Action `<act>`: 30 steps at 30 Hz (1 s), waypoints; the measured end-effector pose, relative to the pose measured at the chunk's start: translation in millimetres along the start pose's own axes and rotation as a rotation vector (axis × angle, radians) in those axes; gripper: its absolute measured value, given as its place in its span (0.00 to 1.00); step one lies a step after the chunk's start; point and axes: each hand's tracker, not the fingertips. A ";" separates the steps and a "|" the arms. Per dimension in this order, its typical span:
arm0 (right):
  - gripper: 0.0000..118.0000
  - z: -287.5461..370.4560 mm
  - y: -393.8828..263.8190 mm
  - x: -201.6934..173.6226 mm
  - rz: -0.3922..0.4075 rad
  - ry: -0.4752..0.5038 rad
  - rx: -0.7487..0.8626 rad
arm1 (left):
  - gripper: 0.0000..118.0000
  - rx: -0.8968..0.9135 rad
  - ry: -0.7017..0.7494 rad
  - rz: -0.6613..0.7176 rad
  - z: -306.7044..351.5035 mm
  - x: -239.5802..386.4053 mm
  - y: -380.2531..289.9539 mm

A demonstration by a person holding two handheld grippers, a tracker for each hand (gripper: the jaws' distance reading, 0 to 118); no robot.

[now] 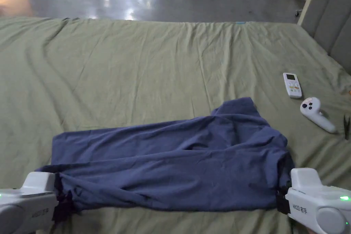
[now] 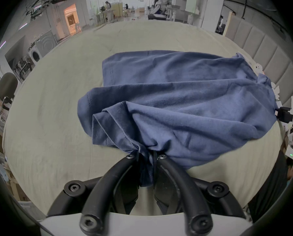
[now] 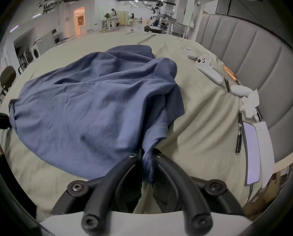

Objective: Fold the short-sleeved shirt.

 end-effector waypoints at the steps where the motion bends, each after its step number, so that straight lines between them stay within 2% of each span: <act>1: 0.04 4.6 -0.5 7.4 -0.060 0.015 0.012 | 0.08 -0.007 -0.031 0.059 1.2 -9.2 3.7; 3: 0.04 24.2 -2.0 13.3 -0.124 -0.023 0.045 | 0.08 -0.047 -0.078 0.234 10.9 -25.4 7.7; 4: 0.04 37.7 -2.4 12.9 -0.096 -0.047 0.067 | 0.08 -0.040 -0.102 0.282 20.6 -30.6 6.7; 5: 0.04 51.5 -4.0 15.1 -0.069 -0.072 0.084 | 0.08 -0.002 -0.118 0.266 29.2 -33.9 3.9; 6: 0.04 64.1 -7.3 17.7 -0.076 -0.090 0.114 | 0.08 0.004 -0.094 0.237 40.5 -32.2 2.4; 8: 0.04 83.7 -14.6 24.7 -0.098 -0.063 0.108 | 0.08 0.035 -0.133 0.206 57.7 -35.6 -4.8; 9: 0.04 95.6 -21.4 27.4 -0.137 -0.053 0.118 | 0.08 0.035 -0.130 0.213 65.9 -37.6 -11.0; 12: 0.04 117.2 -42.1 25.9 -0.106 -0.064 0.121 | 0.08 0.030 -0.109 0.154 81.5 -35.0 -33.7; 14: 0.04 129.3 -56.6 24.4 -0.115 -0.051 0.115 | 0.09 0.010 -0.100 0.135 84.6 -35.2 -48.5; 15: 0.05 129.7 -63.1 23.8 -0.133 -0.037 0.101 | 0.18 0.006 -0.110 0.140 85.1 -37.3 -55.7; 16: 0.08 128.4 -68.4 22.5 -0.139 -0.031 0.096 | 0.31 -0.002 -0.122 0.153 82.5 -39.9 -61.8; 17: 0.20 123.8 -71.9 20.4 -0.132 -0.025 0.079 | 0.44 -0.002 -0.138 0.175 78.7 -41.7 -66.3; 18: 0.38 117.5 -76.2 18.4 -0.119 -0.032 0.069 | 0.56 0.016 -0.155 0.195 72.3 -42.8 -70.6; 19: 0.43 109.8 -80.5 16.7 -0.111 -0.036 0.063 | 0.59 0.029 -0.155 0.209 67.1 -43.8 -73.8; 20: 0.43 102.7 -83.4 16.7 -0.108 -0.024 0.051 | 0.59 0.041 -0.148 0.231 63.0 -43.5 -76.4; 21: 0.53 95.9 -86.0 16.4 -0.115 -0.003 0.032 | 0.63 0.050 -0.126 0.254 62.0 -41.6 -77.8; 22: 0.55 92.4 -89.2 16.4 -0.132 0.012 0.009 | 0.63 0.080 -0.097 0.269 65.4 -40.1 -78.9; 24: 0.58 95.8 -96.3 18.6 -0.153 0.013 0.007 | 0.63 0.151 -0.090 0.258 81.8 -37.1 -80.7; 26: 0.68 110.7 -101.6 23.6 -0.183 0.020 0.048 | 0.64 0.229 -0.067 0.205 109.0 -31.6 -80.3; 28: 0.73 137.9 -103.9 22.5 -0.162 0.003 0.154 | 0.68 0.323 0.011 0.045 145.1 -17.1 -80.1; 30: 0.73 175.4 -104.4 11.9 -0.034 -0.045 0.341 | 0.80 0.472 0.123 -0.215 184.7 5.7 -85.8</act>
